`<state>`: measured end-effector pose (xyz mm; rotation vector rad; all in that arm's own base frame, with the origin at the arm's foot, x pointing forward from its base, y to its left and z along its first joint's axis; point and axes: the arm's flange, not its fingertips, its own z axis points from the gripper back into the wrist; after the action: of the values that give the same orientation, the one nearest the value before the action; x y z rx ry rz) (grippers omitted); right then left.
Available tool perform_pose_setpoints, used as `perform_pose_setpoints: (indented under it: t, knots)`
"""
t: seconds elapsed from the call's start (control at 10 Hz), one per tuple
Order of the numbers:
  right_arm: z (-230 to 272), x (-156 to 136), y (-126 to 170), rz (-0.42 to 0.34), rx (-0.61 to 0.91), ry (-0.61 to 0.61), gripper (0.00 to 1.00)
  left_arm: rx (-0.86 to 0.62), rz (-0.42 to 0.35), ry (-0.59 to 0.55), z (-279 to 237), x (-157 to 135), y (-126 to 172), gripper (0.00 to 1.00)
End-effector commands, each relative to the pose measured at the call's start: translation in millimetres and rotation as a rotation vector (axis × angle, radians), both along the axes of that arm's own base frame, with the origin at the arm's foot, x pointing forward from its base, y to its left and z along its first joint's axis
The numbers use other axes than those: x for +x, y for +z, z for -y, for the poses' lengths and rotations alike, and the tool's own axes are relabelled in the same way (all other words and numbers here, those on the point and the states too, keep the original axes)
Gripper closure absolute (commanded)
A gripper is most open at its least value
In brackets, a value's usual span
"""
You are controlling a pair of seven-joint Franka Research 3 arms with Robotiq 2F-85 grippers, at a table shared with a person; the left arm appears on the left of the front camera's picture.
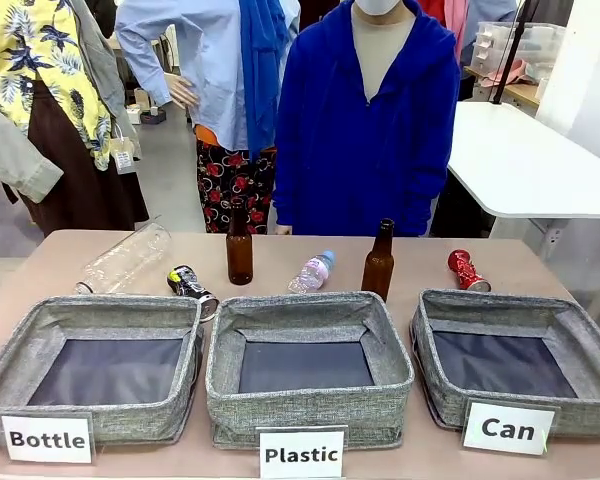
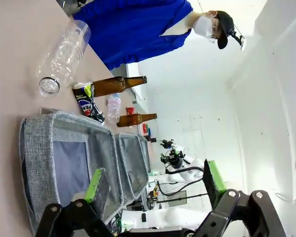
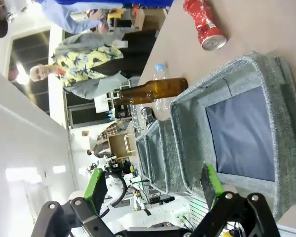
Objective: Sort the can waste into the basket.
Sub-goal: Pick up the can waste from the table and place it in the right Fabric basket.
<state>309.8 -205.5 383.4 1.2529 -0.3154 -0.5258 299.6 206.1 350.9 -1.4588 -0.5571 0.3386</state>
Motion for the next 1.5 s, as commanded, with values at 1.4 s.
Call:
perform_pose_setpoints:
  t: [1.4]
  knots:
    - [-200,94,109,-0.095,-0.94,0.137,0.0,-0.014,0.01,-0.015,-7,-13,-1,0.0]
